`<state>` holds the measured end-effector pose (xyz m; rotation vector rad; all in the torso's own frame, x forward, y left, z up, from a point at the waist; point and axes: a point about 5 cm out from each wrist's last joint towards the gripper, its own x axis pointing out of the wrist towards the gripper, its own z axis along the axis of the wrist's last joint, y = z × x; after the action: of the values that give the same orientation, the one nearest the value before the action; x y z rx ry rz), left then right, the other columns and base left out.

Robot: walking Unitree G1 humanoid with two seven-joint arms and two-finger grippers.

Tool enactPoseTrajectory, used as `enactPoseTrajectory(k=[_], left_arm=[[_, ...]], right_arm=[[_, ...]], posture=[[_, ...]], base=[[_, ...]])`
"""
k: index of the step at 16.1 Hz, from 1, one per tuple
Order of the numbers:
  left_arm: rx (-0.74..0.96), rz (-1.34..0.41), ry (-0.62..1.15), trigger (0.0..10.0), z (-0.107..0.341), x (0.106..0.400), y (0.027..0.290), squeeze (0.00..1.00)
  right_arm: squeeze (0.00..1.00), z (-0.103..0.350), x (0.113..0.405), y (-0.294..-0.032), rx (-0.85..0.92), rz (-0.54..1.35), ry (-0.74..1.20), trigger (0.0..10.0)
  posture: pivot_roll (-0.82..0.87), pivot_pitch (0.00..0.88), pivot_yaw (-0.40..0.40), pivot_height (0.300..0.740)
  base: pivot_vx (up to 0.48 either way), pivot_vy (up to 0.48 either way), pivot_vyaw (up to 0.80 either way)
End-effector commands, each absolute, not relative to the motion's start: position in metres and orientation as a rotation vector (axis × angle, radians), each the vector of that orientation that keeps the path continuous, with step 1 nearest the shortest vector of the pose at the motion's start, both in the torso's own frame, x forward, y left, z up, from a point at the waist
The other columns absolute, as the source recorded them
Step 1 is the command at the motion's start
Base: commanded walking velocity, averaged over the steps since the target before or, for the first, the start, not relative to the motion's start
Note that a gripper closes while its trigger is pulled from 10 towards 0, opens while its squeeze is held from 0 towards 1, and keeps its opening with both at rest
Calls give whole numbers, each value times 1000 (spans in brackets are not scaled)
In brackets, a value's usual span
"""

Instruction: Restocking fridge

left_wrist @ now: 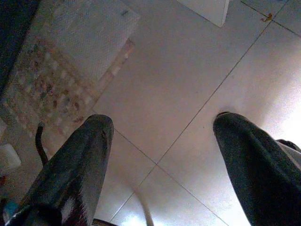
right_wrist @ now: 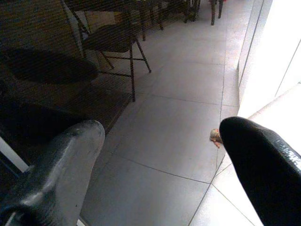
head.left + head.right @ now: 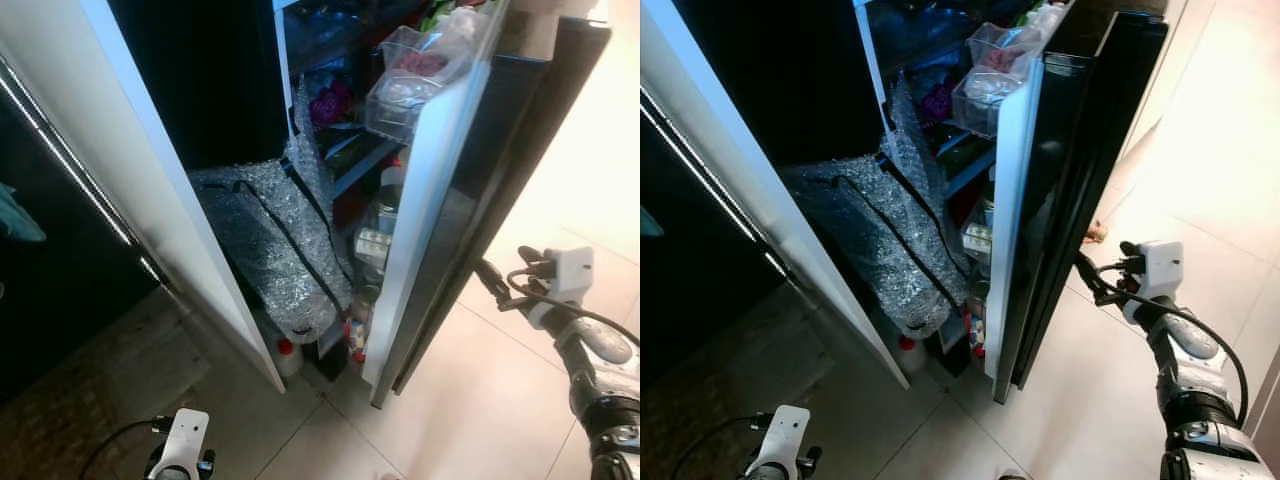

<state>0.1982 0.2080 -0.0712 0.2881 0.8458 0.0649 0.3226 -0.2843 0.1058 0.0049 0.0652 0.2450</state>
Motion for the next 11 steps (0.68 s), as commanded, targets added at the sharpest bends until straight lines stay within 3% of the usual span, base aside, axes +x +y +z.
enactPoseTrajectory(k=[1, 7, 11], left_arm=[[297, 85, 872, 10000, -75, 189, 214, 0], [298, 94, 872, 10000, -75, 189, 216, 0], [295, 91, 866, 10000, -74, 190, 214, 0]], right_arm=[[0, 107, 328, -273, -5, 285, 64, 10000], [0, 121, 343, -250, -24, 346, 7, 10000], [0, 130, 353, -217, 10, 395, -76, 10000]], posture=[[-45, 149, 66, 740], [-44, 154, 67, 740], [-42, 154, 66, 740]], base=[[0, 0, 0], [0, 0, 0], [0, 0, 0]])
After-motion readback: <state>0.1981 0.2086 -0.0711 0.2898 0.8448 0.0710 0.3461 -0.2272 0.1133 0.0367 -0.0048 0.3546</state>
